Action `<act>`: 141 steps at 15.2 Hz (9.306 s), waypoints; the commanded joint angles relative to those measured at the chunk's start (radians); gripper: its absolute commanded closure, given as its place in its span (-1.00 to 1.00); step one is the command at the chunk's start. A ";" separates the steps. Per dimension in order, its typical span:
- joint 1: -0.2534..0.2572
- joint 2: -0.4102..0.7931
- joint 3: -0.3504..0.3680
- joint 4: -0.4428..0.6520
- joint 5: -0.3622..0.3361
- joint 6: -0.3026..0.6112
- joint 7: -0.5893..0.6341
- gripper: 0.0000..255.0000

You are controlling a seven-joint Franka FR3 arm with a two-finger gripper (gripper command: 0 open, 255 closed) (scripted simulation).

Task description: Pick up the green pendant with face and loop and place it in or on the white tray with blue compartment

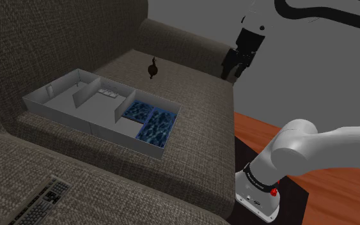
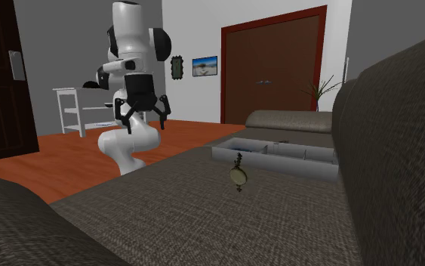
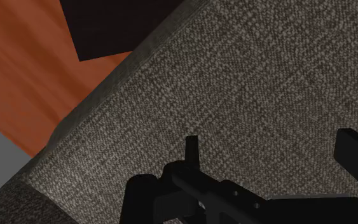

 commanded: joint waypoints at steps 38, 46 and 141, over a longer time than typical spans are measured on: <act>0.087 0.811 0.215 0.552 -0.128 0.366 0.144 -1.00; 0.087 0.811 0.215 0.552 -0.128 0.366 0.144 1.00; 0.335 0.854 0.456 0.597 -0.167 0.305 1.216 1.00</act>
